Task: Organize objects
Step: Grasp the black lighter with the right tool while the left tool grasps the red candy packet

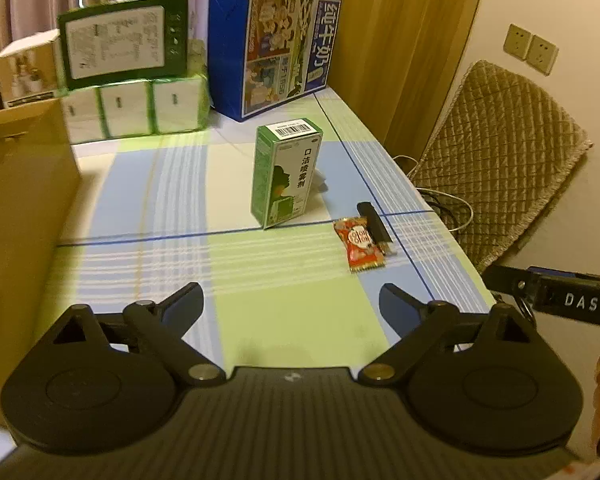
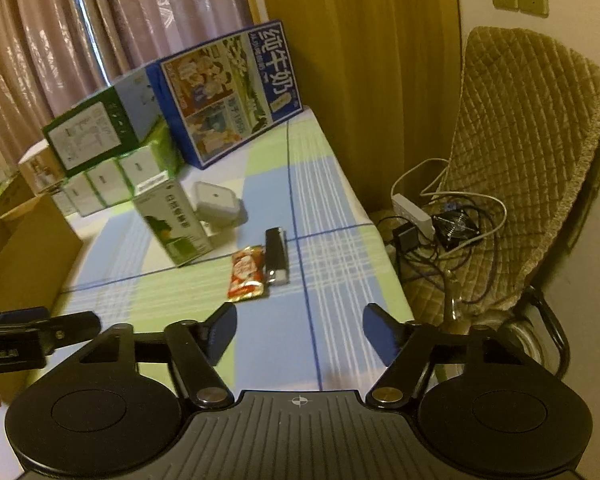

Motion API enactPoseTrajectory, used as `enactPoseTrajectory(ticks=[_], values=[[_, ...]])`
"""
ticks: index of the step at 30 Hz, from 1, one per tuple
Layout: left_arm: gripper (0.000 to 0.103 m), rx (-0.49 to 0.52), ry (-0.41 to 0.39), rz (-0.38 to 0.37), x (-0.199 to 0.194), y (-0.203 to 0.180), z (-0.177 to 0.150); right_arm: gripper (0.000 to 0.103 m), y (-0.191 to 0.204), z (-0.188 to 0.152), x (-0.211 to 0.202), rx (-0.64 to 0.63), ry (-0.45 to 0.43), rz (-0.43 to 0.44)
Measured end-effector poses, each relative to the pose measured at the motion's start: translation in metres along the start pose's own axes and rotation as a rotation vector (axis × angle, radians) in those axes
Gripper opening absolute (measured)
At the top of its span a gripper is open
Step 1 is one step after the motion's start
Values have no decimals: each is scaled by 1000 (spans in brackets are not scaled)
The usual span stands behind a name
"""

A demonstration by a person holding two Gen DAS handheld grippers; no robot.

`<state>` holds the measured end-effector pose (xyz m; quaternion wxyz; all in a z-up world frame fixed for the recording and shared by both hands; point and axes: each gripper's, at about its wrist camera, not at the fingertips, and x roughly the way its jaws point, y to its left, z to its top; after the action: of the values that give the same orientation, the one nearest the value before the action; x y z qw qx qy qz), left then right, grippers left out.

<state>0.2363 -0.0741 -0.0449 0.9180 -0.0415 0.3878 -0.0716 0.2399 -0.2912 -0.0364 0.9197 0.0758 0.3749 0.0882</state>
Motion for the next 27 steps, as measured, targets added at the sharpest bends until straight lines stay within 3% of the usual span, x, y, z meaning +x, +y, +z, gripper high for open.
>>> enactPoseTrajectory(ticks=[10,19,27], values=[[64,11,30,-50,79,-17,15,41,-11,8,72,-40,11,16],[46,34,30,-117,131,-41,20,41,-35,7,88,10,7,-41],[42,16,33,-120,157,-46,19,41,-39,9,91,34,3,-45]])
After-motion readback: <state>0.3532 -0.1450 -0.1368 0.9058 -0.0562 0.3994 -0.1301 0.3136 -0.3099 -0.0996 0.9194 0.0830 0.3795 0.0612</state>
